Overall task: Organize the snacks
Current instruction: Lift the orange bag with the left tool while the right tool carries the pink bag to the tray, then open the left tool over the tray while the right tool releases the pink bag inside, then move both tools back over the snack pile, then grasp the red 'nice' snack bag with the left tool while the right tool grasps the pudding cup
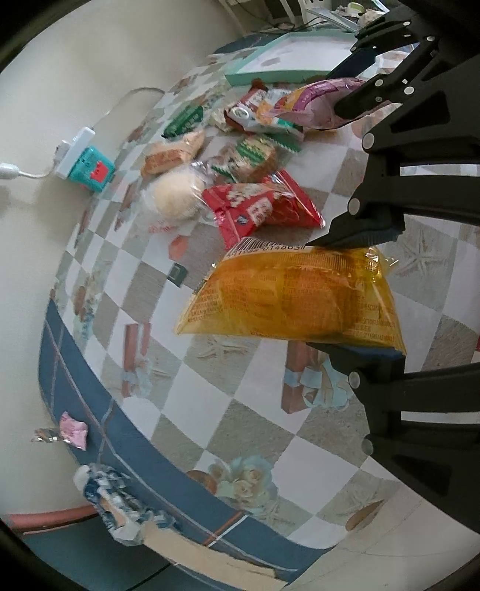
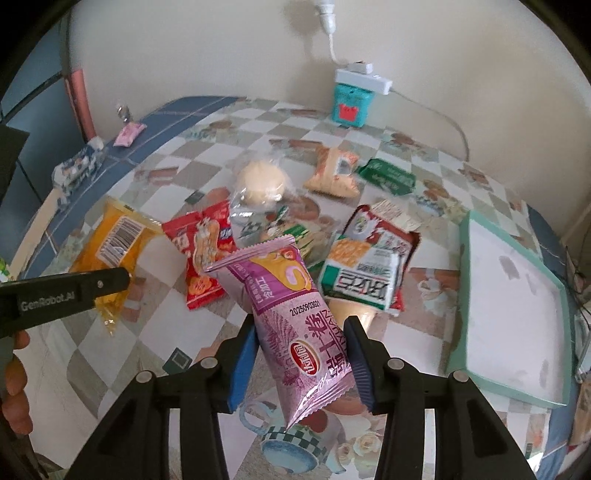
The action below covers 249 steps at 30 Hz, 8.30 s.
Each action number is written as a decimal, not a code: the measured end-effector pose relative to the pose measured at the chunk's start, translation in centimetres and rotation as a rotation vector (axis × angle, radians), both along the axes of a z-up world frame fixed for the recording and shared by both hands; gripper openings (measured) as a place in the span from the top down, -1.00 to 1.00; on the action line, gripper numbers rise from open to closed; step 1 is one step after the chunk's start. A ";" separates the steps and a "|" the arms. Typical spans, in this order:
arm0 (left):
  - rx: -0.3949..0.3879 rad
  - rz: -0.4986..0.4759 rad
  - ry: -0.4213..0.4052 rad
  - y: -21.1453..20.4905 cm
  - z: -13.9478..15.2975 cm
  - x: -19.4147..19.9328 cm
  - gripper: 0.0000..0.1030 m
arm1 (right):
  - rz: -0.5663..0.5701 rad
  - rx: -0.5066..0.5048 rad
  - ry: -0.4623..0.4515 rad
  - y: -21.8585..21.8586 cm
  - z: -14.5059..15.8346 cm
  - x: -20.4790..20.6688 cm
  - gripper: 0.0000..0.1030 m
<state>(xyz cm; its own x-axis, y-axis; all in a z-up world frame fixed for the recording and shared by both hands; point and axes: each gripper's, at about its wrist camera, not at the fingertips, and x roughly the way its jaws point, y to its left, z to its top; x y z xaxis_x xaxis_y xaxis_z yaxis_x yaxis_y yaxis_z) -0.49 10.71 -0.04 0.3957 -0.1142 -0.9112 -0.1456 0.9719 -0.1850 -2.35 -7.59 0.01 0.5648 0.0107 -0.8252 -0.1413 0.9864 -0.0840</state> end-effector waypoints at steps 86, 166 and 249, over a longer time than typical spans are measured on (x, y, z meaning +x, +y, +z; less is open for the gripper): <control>0.090 -0.298 -0.035 -28.8 0.0 13.8 -0.94 | -0.998 0.177 0.081 -33.1 -0.9 3.5 -1.00; -0.009 0.103 0.124 -5.2 -2.8 7.7 -0.95 | -0.310 0.293 0.293 -7.2 -4.1 5.1 -1.00; -0.080 0.085 0.051 -4.8 -0.7 8.0 0.23 | -0.225 0.338 0.231 -6.0 -0.6 4.1 0.29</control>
<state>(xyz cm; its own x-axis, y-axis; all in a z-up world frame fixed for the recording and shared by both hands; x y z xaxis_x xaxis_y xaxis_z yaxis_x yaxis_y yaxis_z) 7.54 5.89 -0.69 0.3604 -0.1557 -0.9197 -0.2379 0.9380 -0.2520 1.73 -13.58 -0.59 0.3858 0.1987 -0.9009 0.1018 0.9614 0.2556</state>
